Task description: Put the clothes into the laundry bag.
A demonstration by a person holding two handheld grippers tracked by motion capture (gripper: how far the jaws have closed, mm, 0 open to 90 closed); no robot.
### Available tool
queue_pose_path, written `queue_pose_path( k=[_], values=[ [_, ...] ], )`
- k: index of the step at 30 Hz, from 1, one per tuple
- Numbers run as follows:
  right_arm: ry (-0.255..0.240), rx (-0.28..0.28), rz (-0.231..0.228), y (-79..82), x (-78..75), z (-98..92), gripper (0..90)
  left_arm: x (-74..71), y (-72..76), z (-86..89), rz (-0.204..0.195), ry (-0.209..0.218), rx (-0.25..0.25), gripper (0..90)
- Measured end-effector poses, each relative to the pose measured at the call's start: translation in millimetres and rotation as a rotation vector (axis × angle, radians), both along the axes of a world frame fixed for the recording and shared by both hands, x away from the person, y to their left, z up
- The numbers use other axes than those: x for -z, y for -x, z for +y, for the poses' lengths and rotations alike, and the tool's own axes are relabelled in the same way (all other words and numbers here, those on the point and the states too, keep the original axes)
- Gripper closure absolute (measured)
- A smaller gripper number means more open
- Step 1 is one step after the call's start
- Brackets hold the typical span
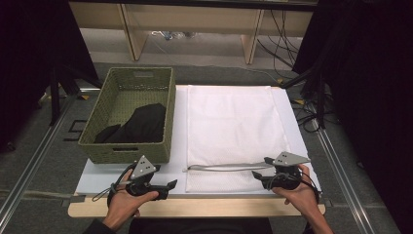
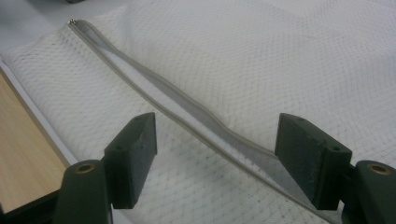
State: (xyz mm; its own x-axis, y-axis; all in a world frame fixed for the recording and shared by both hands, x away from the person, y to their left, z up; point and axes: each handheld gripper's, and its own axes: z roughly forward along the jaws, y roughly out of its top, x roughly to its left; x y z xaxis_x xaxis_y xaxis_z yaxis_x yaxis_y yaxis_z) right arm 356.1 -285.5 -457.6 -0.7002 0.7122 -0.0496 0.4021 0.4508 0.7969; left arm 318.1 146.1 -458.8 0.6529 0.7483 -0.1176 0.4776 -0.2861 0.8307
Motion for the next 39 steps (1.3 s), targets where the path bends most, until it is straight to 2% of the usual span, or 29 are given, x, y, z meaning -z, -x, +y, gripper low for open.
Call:
queue_pose_path(
  k=[2,7,10,12,16,18,19,20,21,22,23,24,25,28,31,32,34,36,37,38,39],
  values=[
    [0.003,-0.002,-0.006,-0.5,0.0,0.1,30.4,-0.4,-0.3,0.3,-0.006,-0.013,0.011,19.3],
    [0.002,0.015,-0.013,-1.5,-1.5,0.0,30.4,-0.1,-0.8,0.0,-0.002,-0.010,0.016,19.3],
    [0.020,-0.006,-0.048,-5.6,-2.0,-0.6,28.5,0.7,-1.2,-0.7,0.003,-0.007,0.008,19.3],
    [0.026,-0.006,-0.049,-6.8,-1.8,-0.3,28.3,0.8,-1.4,-0.8,0.002,-0.009,0.010,19.2],
    [0.067,-0.014,-0.052,-15.2,-0.7,3.5,26.5,0.9,-2.3,-1.3,-0.007,-0.009,0.012,19.2],
    [0.115,-0.016,-0.074,-20.0,-0.1,4.5,26.2,1.1,-2.3,-1.2,0.000,-0.016,0.023,19.2],
    [0.152,-0.018,-0.072,-27.1,1.6,3.7,25.6,0.9,-2.1,-0.5,-0.003,-0.037,0.026,19.2],
    [0.152,-0.018,-0.072,-27.1,1.6,3.7,25.6,0.9,-2.4,-0.2,-0.005,-0.051,0.028,19.2],
    [0.166,-0.025,-0.069,-30.8,2.9,3.1,25.2,1.5,-1.8,-2.6,-0.006,-0.019,0.018,19.2],
    [0.174,-0.023,-0.057,-34.6,4.2,3.3,24.4,1.6,-2.2,-2.3,-0.011,-0.020,0.023,19.2],
    [0.216,-0.035,-0.063,-39.8,5.0,2.8,23.5,1.4,-2.4,-2.3,-0.011,-0.020,0.024,19.2],
    [0.216,-0.035,-0.063,-39.8,5.0,2.8,23.5,1.1,-2.7,-1.7,-0.011,-0.028,0.029,19.2],
    [0.198,-0.053,-0.034,-44.3,6.1,4.0,23.6,0.9,-3.0,-0.9,-0.011,-0.040,0.034,19.2],
    [0.173,-0.062,-0.009,-45.7,5.8,8.7,23.8,1.2,-3.4,-1.0,-0.007,-0.041,0.039,19.2],
    [0.205,-0.116,-0.022,-53.1,7.8,19.0,23.5,1.8,-3.1,-2.8,-0.007,-0.023,0.029,19.1],
    [0.210,-0.121,-0.012,-53.7,8.1,21.9,23.4,1.8,-3.1,-2.8,-0.007,-0.022,0.030,19.1],
    [0.250,-0.147,-0.018,-58.8,10.2,33.8,24.0,1.7,-3.2,-2.7,-0.007,-0.023,0.029,19.1],
    [0.247,-0.146,0.000,-60.4,11.1,37.4,24.1,1.8,-3.2,-2.5,-0.008,-0.023,0.030,19.1],
    [0.270,-0.182,-0.016,-64.7,11.6,41.0,24.2,1.7,-3.1,-2.4,-0.008,-0.023,0.030,19.1],
    [0.274,-0.182,-0.009,-65.1,12.1,43.4,24.5,1.2,-3.3,-1.2,-0.008,-0.035,0.038,19.1],
    [0.299,-0.187,-0.021,-66.9,14.5,48.6,24.5,1.1,-3.6,-0.6,-0.010,-0.043,0.038,19.1]
  ],
)
